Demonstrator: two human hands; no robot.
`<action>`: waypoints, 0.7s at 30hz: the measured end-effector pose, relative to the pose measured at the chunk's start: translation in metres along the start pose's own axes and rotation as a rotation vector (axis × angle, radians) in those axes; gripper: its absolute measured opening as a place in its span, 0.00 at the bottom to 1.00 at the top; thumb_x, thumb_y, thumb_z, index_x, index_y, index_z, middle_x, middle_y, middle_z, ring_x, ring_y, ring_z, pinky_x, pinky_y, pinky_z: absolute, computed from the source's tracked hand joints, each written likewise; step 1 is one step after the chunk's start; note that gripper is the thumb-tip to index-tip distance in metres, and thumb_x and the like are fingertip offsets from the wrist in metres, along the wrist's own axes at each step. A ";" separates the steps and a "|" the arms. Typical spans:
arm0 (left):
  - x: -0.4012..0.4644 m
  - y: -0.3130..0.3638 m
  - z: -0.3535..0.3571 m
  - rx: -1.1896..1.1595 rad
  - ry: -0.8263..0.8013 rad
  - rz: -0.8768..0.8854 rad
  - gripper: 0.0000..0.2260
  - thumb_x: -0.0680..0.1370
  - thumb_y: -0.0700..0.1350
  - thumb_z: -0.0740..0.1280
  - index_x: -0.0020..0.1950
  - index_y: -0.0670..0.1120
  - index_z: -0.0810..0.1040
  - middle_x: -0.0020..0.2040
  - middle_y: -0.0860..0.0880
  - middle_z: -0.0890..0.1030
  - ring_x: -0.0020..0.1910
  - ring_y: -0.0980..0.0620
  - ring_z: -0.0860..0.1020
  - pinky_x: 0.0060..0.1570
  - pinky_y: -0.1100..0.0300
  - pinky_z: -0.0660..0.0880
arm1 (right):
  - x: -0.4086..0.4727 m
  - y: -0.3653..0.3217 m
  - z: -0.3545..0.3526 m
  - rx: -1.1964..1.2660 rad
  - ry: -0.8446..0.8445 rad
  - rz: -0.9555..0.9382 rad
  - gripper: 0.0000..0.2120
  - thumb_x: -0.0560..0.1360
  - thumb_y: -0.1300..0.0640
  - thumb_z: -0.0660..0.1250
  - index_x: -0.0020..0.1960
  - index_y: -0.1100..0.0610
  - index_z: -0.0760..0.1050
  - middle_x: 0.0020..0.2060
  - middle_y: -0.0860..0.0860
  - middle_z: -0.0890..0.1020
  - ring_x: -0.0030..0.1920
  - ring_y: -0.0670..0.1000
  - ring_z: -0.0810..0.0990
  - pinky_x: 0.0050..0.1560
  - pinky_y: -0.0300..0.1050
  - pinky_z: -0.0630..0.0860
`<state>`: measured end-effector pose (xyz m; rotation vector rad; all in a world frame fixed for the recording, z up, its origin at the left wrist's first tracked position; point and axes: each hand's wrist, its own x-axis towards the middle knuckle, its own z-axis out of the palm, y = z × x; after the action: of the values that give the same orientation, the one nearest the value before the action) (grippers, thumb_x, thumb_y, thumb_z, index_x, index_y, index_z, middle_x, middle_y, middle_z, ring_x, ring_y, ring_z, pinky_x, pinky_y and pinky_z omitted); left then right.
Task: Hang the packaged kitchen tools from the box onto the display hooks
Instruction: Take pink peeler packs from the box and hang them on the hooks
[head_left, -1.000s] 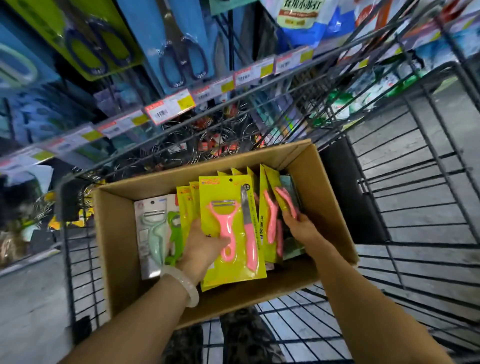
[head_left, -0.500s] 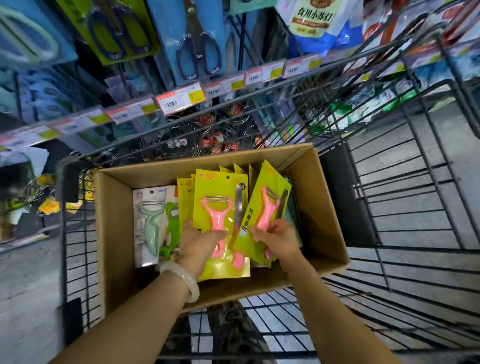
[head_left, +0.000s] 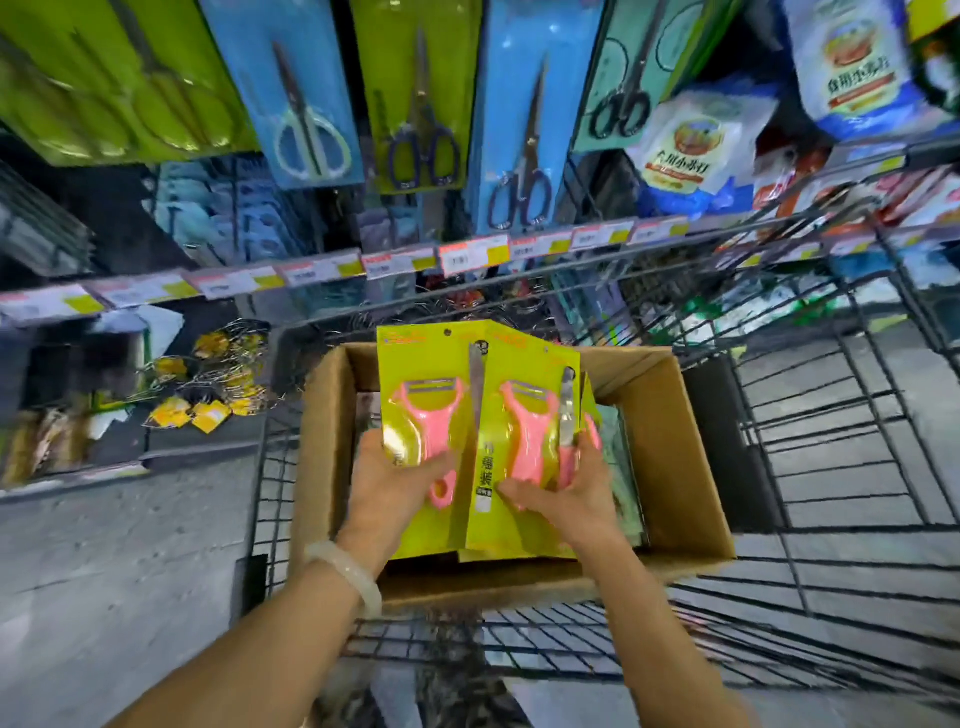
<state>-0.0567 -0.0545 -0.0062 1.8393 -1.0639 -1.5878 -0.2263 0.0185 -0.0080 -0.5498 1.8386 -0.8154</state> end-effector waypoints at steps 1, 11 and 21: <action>-0.003 0.005 -0.014 -0.025 0.002 0.033 0.26 0.65 0.42 0.79 0.58 0.41 0.73 0.48 0.47 0.81 0.46 0.49 0.79 0.42 0.62 0.74 | -0.002 -0.004 0.007 -0.011 0.008 -0.065 0.57 0.56 0.50 0.83 0.75 0.56 0.53 0.70 0.49 0.64 0.68 0.47 0.65 0.66 0.41 0.65; -0.042 0.013 -0.213 -0.260 0.116 0.248 0.21 0.68 0.36 0.76 0.57 0.49 0.75 0.45 0.54 0.83 0.43 0.55 0.82 0.41 0.60 0.76 | -0.101 -0.087 0.163 -0.267 0.093 -0.590 0.54 0.52 0.48 0.83 0.72 0.52 0.61 0.58 0.47 0.69 0.62 0.49 0.67 0.61 0.44 0.67; -0.113 -0.010 -0.397 -0.312 0.405 0.403 0.21 0.61 0.41 0.80 0.48 0.50 0.76 0.44 0.46 0.83 0.44 0.44 0.81 0.51 0.43 0.77 | -0.204 -0.117 0.313 -0.259 -0.091 -0.764 0.57 0.57 0.50 0.82 0.76 0.50 0.52 0.68 0.48 0.64 0.67 0.44 0.63 0.61 0.35 0.58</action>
<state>0.3284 -0.0082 0.1361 1.5284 -0.8724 -1.0245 0.1425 -0.0091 0.1219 -1.4833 1.6516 -1.0178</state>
